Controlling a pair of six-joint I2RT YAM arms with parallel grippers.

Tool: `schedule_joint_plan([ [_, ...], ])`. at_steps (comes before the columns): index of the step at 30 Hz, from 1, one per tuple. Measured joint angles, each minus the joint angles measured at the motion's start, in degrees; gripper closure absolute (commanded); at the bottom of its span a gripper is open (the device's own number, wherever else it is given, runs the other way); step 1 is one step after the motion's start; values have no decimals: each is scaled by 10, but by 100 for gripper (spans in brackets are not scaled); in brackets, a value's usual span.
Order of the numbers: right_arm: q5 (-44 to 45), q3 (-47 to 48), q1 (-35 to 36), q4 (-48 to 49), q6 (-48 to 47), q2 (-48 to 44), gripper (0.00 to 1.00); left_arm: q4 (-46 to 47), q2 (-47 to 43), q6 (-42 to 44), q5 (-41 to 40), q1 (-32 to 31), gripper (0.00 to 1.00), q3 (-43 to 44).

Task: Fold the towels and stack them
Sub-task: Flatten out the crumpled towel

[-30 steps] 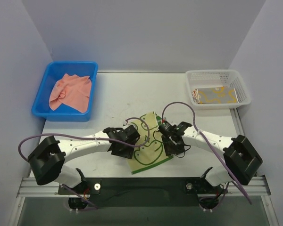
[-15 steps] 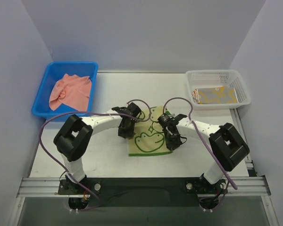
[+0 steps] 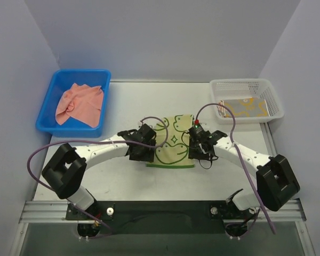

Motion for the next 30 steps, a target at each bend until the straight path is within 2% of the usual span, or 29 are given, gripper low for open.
schedule_joint_plan([
  [6, 14, -9, 5, 12, 17, 4, 62, 19, 12, -37, -2, -35, 36, -49],
  [17, 20, -9, 19, 29, 24, 63, 62, 42, 24, -57, -25, -44, 37, -40],
  [24, 17, 4, 19, 28, 28, 90, 64, 52, 26, -68, -30, -43, 44, -40],
  [30, 17, 8, 21, 22, 33, 94, 64, 56, 30, -69, -32, -43, 45, -38],
])
